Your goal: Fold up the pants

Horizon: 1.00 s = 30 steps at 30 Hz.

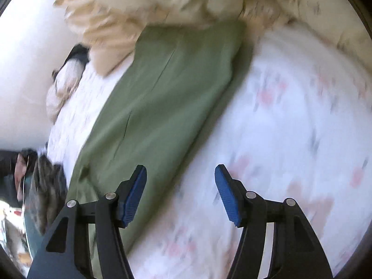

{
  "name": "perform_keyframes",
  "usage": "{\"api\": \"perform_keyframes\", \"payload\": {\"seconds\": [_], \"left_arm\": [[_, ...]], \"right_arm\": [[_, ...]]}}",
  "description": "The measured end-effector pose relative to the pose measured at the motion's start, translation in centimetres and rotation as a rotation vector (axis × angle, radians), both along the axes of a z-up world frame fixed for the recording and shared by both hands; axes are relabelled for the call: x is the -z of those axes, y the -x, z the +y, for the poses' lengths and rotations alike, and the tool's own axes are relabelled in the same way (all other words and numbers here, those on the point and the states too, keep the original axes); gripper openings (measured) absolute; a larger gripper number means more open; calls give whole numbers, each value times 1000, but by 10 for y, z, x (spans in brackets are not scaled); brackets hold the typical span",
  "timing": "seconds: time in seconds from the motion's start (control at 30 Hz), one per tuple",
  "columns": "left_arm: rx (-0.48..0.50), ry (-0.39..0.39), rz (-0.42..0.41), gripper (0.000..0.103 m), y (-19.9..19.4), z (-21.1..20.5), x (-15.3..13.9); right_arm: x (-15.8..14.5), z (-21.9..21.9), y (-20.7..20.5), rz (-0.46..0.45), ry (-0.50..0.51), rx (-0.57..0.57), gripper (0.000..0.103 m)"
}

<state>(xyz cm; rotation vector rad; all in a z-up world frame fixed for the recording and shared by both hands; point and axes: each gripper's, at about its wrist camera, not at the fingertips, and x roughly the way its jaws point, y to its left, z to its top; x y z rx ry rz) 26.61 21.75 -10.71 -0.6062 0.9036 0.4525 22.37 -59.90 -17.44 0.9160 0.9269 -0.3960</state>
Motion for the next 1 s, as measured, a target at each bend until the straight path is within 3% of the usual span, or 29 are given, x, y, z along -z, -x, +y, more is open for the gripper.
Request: {"api": "perform_keyframes", "payload": {"seconds": [0.2,0.27,0.37,0.43,0.57,0.6,0.67,0.73,0.97,1.0], "left_arm": [[-90,59,86,83,-14,-17,79],[-142,88,45,82,-11,-12,91],[-125,69,-62,72,-15,-9,84],[-98,52,-73,68,-21,-7,83],[-132,137,-96,52,-23,7,84],[-134,139,-94,47,-23,8,85],[-122,94,-56,26,-23,6,85],[-105,61,-53,17,-24,3,83],[-62,-5,-51,12,-27,-7,55],[-44,-33,-46,12,-29,-11,50]], "right_arm": [[-3,20,6,9,27,-73,64],[-10,19,28,-10,22,-63,64],[-5,11,36,2,33,-49,64],[5,-2,40,0,4,-14,64],[22,-34,40,-90,-78,53,63],[25,-44,38,-111,-93,72,63],[27,-60,29,-149,-112,85,63],[31,-76,22,-183,-142,101,63],[41,-111,-23,-260,-158,140,63],[41,-114,-27,-261,-168,170,58]]}}
